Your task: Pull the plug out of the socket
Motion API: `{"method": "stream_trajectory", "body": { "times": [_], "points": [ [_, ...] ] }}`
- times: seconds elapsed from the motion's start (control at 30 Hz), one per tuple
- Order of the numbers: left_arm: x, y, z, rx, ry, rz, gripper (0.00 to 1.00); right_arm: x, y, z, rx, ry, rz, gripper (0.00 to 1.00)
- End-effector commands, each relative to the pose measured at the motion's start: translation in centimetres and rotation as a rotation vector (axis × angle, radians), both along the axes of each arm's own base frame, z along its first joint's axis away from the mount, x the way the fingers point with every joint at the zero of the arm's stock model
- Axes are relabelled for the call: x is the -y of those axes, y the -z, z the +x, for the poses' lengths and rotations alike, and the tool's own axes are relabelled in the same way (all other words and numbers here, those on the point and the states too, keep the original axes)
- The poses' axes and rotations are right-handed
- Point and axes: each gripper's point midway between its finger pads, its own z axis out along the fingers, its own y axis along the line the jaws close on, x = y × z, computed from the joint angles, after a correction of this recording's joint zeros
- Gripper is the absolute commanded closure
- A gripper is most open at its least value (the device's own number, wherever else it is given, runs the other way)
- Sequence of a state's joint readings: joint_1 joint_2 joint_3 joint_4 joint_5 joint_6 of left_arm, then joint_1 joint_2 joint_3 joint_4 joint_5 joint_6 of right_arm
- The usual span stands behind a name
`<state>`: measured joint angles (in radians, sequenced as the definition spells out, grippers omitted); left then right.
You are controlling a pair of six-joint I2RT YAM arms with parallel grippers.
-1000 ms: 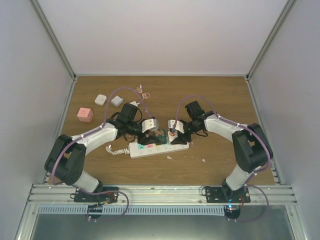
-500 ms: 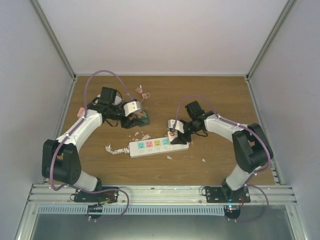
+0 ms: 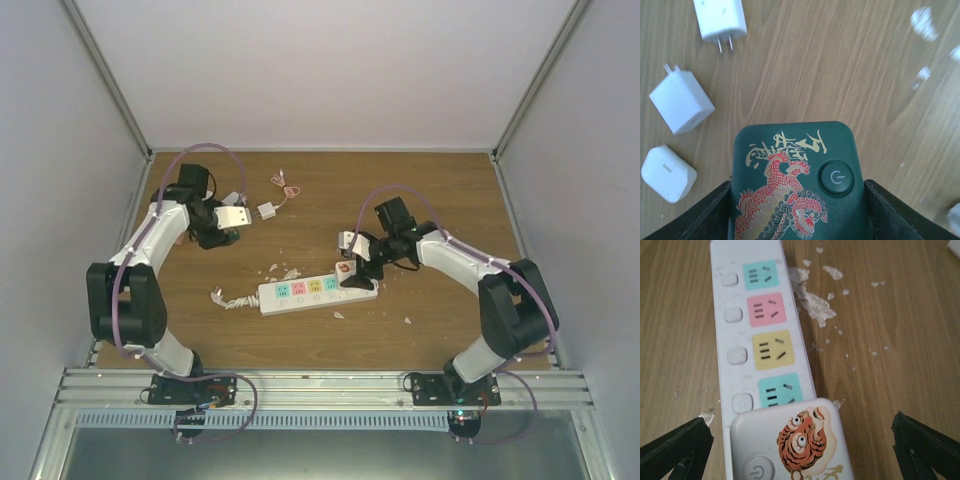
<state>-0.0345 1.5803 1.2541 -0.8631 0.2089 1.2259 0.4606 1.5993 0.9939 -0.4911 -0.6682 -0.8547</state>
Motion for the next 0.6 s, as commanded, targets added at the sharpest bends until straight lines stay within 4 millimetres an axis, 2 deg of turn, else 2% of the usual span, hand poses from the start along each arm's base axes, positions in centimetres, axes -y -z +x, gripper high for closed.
{"method": "stream_trajectory", "body": {
  "times": [0.0, 0.1, 0.3, 0.57],
  "points": [
    [-3.5, 0.5, 2.0, 0.013, -0.01, 0.212, 0.59, -1.0, -3.6, 0.3, 0.049, 0.013, 0.089, 0.0],
    [-5.3, 1.7, 3.0, -0.004, -0.038, 0.319, 0.58, -1.3, -6.6, 0.7, 0.079, 0.043, 0.154, 0.0],
    [-7.7, 3.2, 4.6, -0.021, -0.069, 0.471, 0.56, -0.8, -14.6, 1.1, 0.144, 0.119, 0.312, 0.0],
    [-8.7, 5.6, 4.4, -0.096, -0.051, 0.593, 0.47, 1.1, -25.4, 1.0, 0.152, 0.234, 0.508, 0.0]
  ]
}}
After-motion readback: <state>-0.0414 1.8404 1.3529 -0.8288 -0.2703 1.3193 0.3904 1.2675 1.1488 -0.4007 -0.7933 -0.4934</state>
